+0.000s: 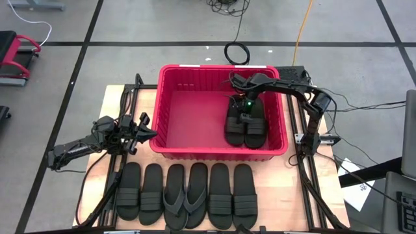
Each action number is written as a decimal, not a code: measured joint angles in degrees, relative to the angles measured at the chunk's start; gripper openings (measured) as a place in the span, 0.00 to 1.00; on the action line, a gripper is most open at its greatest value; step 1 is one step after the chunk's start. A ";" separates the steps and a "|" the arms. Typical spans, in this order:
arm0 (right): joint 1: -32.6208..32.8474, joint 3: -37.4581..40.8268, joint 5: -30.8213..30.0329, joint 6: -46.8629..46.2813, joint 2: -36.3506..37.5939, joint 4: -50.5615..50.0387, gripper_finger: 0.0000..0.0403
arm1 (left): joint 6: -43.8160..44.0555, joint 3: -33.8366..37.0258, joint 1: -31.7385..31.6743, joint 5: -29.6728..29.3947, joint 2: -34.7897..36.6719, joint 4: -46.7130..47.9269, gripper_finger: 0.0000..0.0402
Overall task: Pick and place slides into bin
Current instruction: Put the slipper into the bin
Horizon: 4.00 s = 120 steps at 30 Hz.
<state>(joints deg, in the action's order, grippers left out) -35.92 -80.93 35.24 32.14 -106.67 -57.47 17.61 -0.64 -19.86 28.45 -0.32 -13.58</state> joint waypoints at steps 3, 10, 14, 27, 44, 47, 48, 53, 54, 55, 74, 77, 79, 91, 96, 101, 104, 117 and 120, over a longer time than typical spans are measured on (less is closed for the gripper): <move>0.12 0.00 -0.85 -0.23 0.87 0.04 0.28 | -1.12 0.00 0.00 0.00 0.00 0.00 0.05; 0.45 0.00 -4.12 -1.66 2.46 0.76 0.35 | -3.73 0.02 0.02 -0.42 -0.02 0.04 0.05; 0.39 0.04 -8.51 -7.89 6.29 3.96 0.35 | -3.77 0.02 0.00 -0.50 -0.02 0.04 0.05; 3.68 -0.05 -0.60 -34.11 33.74 46.70 0.02 | -1.25 0.13 0.00 -1.71 -0.11 -4.97 0.05; 32.75 0.08 -26.75 -36.88 40.32 36.53 0.00 | 7.30 0.13 0.00 -0.66 -0.07 -16.03 0.05; 36.17 0.07 -32.06 -40.21 40.19 36.74 0.00 | 7.24 0.13 0.00 0.61 -0.07 -19.91 0.05; 37.21 0.09 -33.53 -40.92 40.19 37.12 0.00 | 7.90 0.13 0.00 0.54 -0.07 -21.00 0.05; 41.38 0.07 -38.28 -41.86 40.52 37.99 0.00 | 12.56 0.11 0.00 -0.85 -0.07 -24.36 0.05; 41.84 0.07 -38.32 -41.72 40.54 37.90 0.00 | 13.02 0.11 0.00 -0.86 -0.07 -24.34 0.05; 42.16 0.07 -38.32 -41.55 40.56 37.92 0.00 | 13.53 0.11 0.00 -0.88 -0.07 -24.35 0.05; 47.68 26.17 -27.82 -43.35 51.64 63.30 0.00 | 23.00 0.04 0.00 -1.68 -0.04 -35.67 0.05; 50.06 30.68 -31.89 -44.97 54.07 68.14 0.00 | 23.96 0.04 0.00 -1.72 -0.04 -36.02 0.05; 51.97 32.52 -36.09 -45.24 55.58 71.00 0.00 | 23.52 0.04 0.00 -1.70 -0.04 -36.53 0.05; 59.46 34.38 -56.28 -43.89 56.38 73.55 0.00 | 41.66 0.04 0.02 -4.09 -0.04 -36.71 0.05; 60.04 34.38 -59.67 -45.59 55.97 73.77 0.00 | 41.17 -0.96 0.00 -4.95 -0.04 -34.80 0.05; 59.93 34.38 -61.00 -43.29 55.84 73.71 0.00 | 28.89 -16.53 0.04 -0.34 -2.97 -5.98 0.04; 59.93 34.38 -60.80 -41.29 55.86 73.25 0.00 | 16.78 -31.37 0.37 0.04 -9.95 9.64 0.01; 61.91 34.32 -54.92 -48.66 61.46 53.00 0.00 | -7.17 -65.17 10.09 -5.33 -46.07 20.32 0.00; 62.84 34.32 -50.68 -50.55 62.33 49.38 0.00 | -13.44 -67.94 17.40 -9.60 -54.19 20.18 0.00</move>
<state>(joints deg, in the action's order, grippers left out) 26.92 -46.61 -15.44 -18.41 -44.34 -8.10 4.17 -68.59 -2.46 18.85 -54.50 6.60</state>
